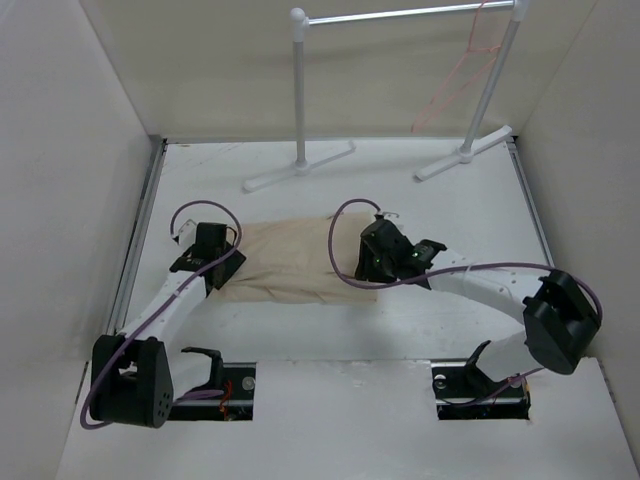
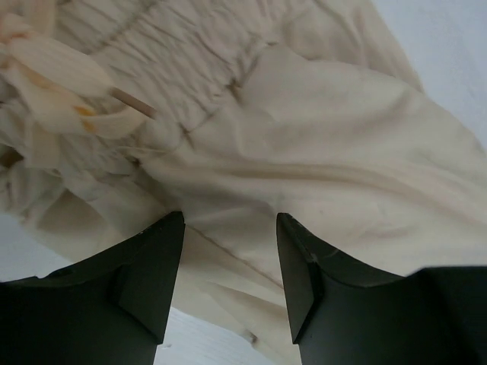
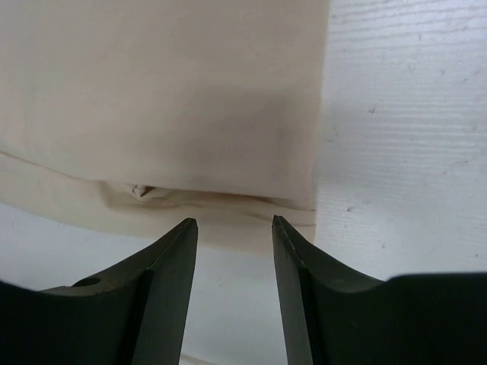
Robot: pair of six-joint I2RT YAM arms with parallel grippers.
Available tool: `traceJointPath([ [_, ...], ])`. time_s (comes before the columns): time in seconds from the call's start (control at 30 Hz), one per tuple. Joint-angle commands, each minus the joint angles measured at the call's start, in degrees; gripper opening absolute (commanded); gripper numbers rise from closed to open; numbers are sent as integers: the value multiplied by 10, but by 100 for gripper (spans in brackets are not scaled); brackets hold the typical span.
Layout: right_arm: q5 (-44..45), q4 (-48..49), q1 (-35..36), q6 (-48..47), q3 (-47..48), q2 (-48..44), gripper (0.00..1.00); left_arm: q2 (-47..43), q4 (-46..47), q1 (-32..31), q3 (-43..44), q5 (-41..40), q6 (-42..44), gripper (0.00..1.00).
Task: Place the trousers on the hanger
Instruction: Fold the trousers at the center of the board.
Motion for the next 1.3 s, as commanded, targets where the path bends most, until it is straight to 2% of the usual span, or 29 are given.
traceJointPath([
  [0.0,47,24,0,-19,28,25,50,-11,10,24,-23,-4,16,49],
  [0.2,52,34,0,-48,44,78,51,-21,11,34,-37,-2,21,49],
  [0.27,64,34,0,-59,56,88,48,-25,9,32,-36,0,21,49],
  [0.3,75,34,2,-64,61,89,45,-26,7,30,-33,0,21,49],
  [0.4,115,25,13,-87,77,92,22,-34,2,30,-32,0,21,49],
  [0.47,127,16,18,-92,78,92,11,-39,-1,36,-34,0,22,49],
  [0.6,117,8,24,-91,48,69,3,-44,-8,46,-38,0,22,48],
  [0.7,103,2,32,-83,24,40,3,-54,-16,50,-39,0,22,48],
  [0.77,93,1,34,-71,22,27,7,-58,-26,49,-37,1,22,48],
  [0.87,62,17,34,-64,44,19,31,-67,-53,50,-29,-4,20,47],
  [0.93,39,30,34,-56,67,19,35,-88,-79,43,-8,-12,21,47],
  [1.0,19,53,34,-35,86,24,34,-115,-98,25,25,-29,23,47],
  [1.07,-23,101,33,-10,93,41,24,-122,-106,-4,66,-52,26,41],
  [1.17,-92,218,26,37,59,85,13,-84,-94,-68,118,-66,20,32],
  [1.27,-123,308,19,103,-10,114,9,-19,-43,-129,135,-69,9,30],
])
